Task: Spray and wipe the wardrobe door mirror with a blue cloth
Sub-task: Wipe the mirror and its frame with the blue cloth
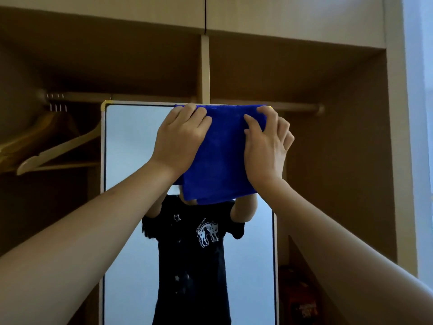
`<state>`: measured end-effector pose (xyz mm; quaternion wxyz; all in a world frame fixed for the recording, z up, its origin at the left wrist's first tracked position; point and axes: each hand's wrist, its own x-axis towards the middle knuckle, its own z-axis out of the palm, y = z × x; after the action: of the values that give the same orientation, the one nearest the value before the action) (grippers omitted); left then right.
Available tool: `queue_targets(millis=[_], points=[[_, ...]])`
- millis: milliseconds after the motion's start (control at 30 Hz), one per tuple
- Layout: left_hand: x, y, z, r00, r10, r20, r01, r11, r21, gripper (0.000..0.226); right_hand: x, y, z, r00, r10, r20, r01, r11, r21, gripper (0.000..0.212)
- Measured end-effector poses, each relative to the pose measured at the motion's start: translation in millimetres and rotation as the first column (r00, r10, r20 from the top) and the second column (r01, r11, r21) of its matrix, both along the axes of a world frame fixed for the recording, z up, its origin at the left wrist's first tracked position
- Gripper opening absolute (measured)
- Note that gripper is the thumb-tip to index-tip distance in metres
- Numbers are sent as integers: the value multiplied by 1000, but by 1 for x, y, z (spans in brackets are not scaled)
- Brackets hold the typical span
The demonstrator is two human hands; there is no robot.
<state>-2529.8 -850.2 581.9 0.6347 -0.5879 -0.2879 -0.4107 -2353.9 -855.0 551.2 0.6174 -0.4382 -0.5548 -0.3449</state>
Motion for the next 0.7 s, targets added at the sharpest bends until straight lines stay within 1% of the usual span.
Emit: queue_targets(millis=[67,100,133,200,300,367,433,533,600,700], points=[[-1,-3,-2,1000,-5,-9,5,999,-47,22,-1,-3,1,991,-51,122,45,998,49,39],[-1,-3,-5,1000,-17,-3,17,997,-70,24,-3,-5,1,987,-36,159,30,999,41,43],[-3,-3,-8,999,-37,10,38,995,-96,26,-7,-7,2,985,-4,170,4,1000,-2,46],[-7,0,-18,996,-85,33,89,984,-156,30,-16,-8,0,990,32,139,-19,996,-91,50],[-17,0,-31,994,-105,37,111,964,-241,39,-35,-6,-11,995,37,94,-27,994,-103,49],[-25,-4,-35,995,-92,40,99,954,-282,45,-48,-1,-18,993,51,104,-34,986,-162,55],[-34,-9,-38,992,-91,91,113,954,-277,46,-54,5,-24,992,29,120,-5,980,-197,64],[-54,-17,-41,961,-101,256,157,965,-209,43,-56,13,-28,988,-42,146,71,978,-196,74],[-68,-19,-38,936,-70,345,142,972,-189,40,-56,15,-29,987,-58,150,88,975,-204,77],[-78,-20,-20,930,-5,367,84,977,-199,41,-57,15,-27,989,-82,127,105,975,-194,77]])
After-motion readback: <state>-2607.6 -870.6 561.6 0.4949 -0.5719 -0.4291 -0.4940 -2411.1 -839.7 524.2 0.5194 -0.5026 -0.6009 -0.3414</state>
